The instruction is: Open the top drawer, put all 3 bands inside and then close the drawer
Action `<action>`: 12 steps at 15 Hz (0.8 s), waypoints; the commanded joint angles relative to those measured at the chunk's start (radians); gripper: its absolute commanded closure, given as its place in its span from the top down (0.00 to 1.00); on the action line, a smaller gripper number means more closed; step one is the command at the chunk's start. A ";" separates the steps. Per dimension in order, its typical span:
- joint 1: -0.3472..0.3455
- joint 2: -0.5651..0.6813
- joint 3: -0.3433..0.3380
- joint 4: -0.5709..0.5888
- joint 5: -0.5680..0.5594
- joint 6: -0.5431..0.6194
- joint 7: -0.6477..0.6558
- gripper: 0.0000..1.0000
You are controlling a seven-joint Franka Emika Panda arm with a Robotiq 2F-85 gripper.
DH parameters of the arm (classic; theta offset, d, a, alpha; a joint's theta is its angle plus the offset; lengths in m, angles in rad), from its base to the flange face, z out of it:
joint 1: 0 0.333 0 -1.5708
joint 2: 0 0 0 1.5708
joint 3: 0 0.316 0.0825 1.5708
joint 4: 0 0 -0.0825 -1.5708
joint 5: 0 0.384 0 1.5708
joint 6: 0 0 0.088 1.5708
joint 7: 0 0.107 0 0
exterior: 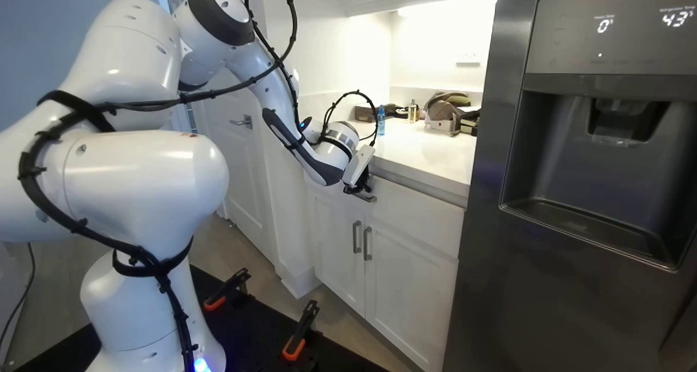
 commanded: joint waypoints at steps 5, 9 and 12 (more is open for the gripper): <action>0.008 0.097 -0.070 0.088 0.080 0.048 0.029 0.00; -0.010 0.093 -0.060 0.089 0.115 0.036 0.018 0.00; -0.007 0.046 -0.047 0.046 0.113 0.023 -0.002 0.33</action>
